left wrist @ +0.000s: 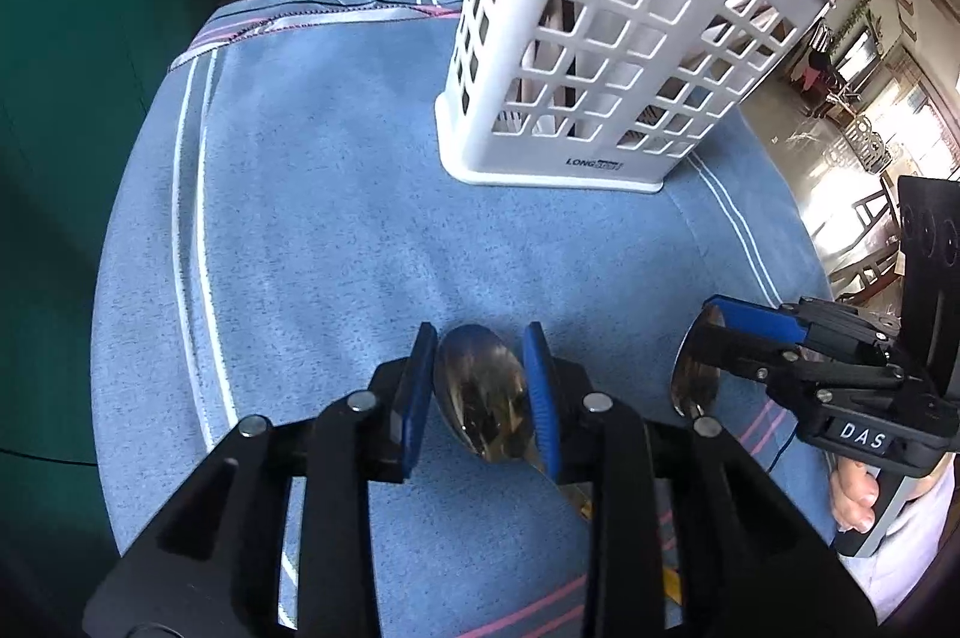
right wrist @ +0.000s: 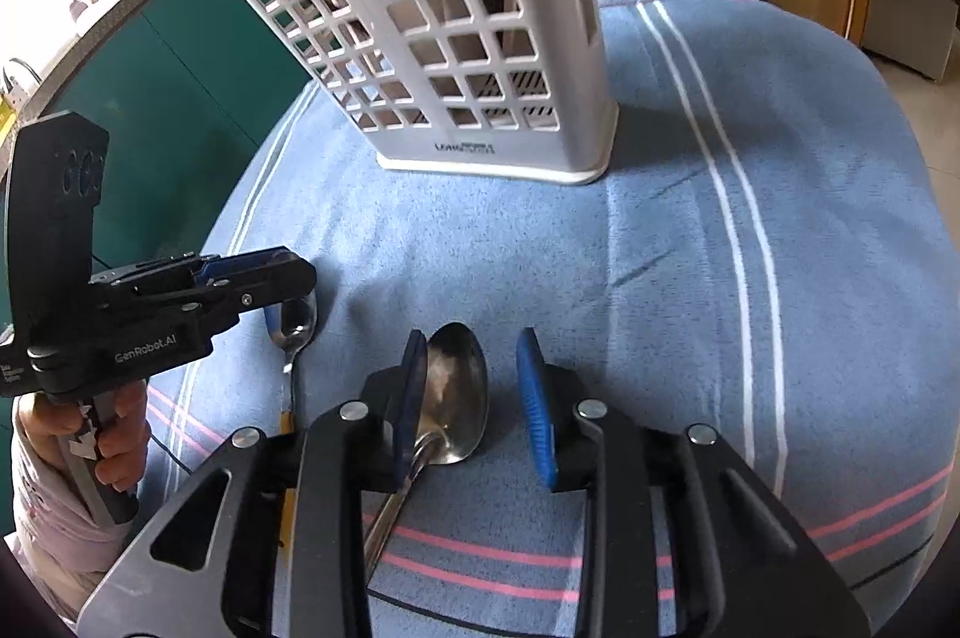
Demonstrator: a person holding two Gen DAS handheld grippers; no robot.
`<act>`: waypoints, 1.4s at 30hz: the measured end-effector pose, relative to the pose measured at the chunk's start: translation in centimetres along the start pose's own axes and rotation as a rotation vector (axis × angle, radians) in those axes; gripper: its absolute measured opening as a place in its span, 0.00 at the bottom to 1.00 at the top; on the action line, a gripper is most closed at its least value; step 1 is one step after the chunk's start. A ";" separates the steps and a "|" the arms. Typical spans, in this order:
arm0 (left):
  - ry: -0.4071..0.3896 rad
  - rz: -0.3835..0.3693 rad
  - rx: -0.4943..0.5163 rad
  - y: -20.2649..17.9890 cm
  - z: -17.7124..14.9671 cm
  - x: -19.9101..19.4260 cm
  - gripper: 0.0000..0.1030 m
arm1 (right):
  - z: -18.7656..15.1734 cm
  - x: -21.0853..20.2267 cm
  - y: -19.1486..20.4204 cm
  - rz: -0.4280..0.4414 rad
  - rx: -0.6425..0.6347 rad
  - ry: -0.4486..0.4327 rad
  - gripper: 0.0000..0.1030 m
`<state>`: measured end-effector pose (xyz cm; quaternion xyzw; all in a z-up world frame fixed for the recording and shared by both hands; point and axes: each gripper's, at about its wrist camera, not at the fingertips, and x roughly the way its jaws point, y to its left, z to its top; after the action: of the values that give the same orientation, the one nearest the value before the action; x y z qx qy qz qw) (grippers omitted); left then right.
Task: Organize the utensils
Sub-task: 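Grasp a spoon with the left gripper while the right gripper grasps the other spoon, then lift both spoons and drop them into the white caddy with both grippers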
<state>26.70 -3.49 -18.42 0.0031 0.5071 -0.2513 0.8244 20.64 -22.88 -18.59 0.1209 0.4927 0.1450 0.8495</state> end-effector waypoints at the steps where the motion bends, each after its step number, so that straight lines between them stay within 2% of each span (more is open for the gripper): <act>1: 0.003 -0.003 0.000 0.0 -0.1 0.1 0.28 | 0.0 0.1 0.1 0.006 -0.004 0.003 0.30; 2: 0.005 -0.007 0.001 0.1 -0.1 0.2 0.28 | -0.1 0.2 0.1 0.013 -0.008 0.004 0.30; 4: 0.007 -0.016 -0.006 0.1 -0.1 0.3 0.23 | -0.2 0.3 0.2 0.031 -0.010 0.002 0.16; 5: 0.009 -0.025 -0.013 0.3 -0.2 0.3 0.17 | -0.2 0.2 0.1 0.034 -0.007 0.000 0.08; 6: 0.009 -0.035 -0.020 0.5 -0.2 0.2 0.11 | -0.2 0.1 0.1 0.034 -0.008 -0.003 0.05; 8: 0.002 -0.037 -0.020 0.6 -0.2 -0.2 0.05 | -0.3 -0.1 0.3 0.026 -0.013 -0.013 0.04; 11: -0.011 -0.020 -0.010 0.4 -0.3 -0.8 0.05 | -0.3 -1.2 0.4 -0.018 -0.035 -0.037 0.02; 15: -0.066 0.012 -0.017 0.2 -0.2 -2.5 0.05 | -0.2 -3.2 1.5 -0.111 -0.081 -0.099 0.02; 18: -0.126 0.075 0.003 -0.6 0.1 -4.6 0.04 | 0.1 -5.1 2.4 -0.159 -0.105 -0.164 0.02; 21: -0.215 0.126 0.022 -1.5 0.5 -7.5 0.04 | 0.7 -7.5 3.4 -0.191 -0.123 -0.252 0.02; 24: -0.305 0.205 0.055 -2.7 0.9 -10.4 0.04 | 1.3 -8.7 4.3 -0.258 -0.156 -0.300 0.02; 26: -0.373 0.236 0.072 -3.4 1.4 -12.7 0.04 | 1.7 -9.7 4.8 -0.257 -0.165 -0.335 0.02; 29: -0.483 0.236 0.087 -4.5 2.9 -16.6 0.04 | 2.8 -12.3 5.9 -0.270 -0.187 -0.417 0.02; 32: -0.587 0.246 0.107 -5.5 5.0 -20.4 0.04 | 4.6 -15.4 7.3 -0.326 -0.222 -0.559 0.02; 37: -0.741 0.286 0.114 -7.0 9.3 -25.4 0.04 | 8.5 -18.8 9.5 -0.496 -0.263 -0.790 0.02; 40: -0.771 0.317 0.112 -7.4 12.0 -26.0 0.04 | 11.0 -19.4 9.9 -0.602 -0.263 -0.902 0.02; 42: -0.764 0.334 0.111 -7.7 13.4 -25.5 0.04 | 12.9 -18.6 10.2 -0.648 -0.279 -0.928 0.02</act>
<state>25.48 -3.18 11.35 0.0363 0.1431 -0.1245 0.9812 21.79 -20.98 6.10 -0.0980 0.0573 -0.1270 0.9854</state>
